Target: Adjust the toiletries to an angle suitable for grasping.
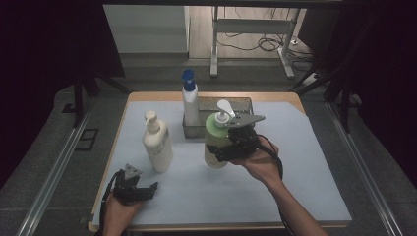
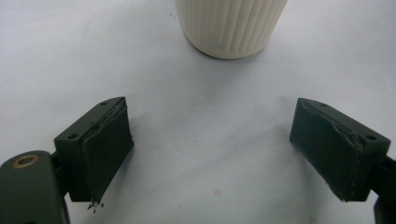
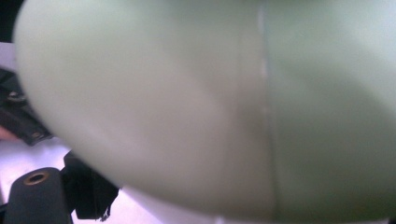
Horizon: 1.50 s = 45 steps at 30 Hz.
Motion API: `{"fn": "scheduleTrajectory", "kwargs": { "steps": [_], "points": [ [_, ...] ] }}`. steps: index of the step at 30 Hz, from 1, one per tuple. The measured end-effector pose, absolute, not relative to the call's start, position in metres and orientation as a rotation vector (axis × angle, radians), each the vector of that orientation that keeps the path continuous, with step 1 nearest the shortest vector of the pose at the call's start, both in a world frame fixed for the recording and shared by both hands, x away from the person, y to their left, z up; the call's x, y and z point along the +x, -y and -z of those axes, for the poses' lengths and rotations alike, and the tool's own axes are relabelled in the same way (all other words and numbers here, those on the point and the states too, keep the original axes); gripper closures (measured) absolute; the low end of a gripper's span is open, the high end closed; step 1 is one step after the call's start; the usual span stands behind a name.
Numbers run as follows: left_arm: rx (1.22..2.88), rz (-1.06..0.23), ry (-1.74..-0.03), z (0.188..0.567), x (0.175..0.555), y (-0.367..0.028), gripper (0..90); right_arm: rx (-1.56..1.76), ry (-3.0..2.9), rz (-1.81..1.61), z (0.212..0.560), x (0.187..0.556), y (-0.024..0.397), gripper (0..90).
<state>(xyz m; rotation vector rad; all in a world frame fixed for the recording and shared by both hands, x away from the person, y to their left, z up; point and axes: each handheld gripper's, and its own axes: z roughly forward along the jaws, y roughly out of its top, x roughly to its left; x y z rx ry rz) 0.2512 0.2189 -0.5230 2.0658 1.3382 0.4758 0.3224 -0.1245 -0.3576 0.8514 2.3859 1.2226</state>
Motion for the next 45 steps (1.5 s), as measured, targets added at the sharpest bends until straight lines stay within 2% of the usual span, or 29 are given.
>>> {"fn": "scheduleTrajectory", "kwargs": {
  "steps": [26, 45],
  "points": [
    [2.066, -0.477, -1.337, 0.523, 0.251, -0.219, 12.2, 0.947, -2.291, -1.172, 0.336, 0.375, 0.115, 11.6],
    [2.067, -0.478, -1.336, 0.523, 0.252, -0.219, 12.2, 1.034, -2.217, -1.157, 0.334, 0.417, 0.105, 11.6]
  ]
}}
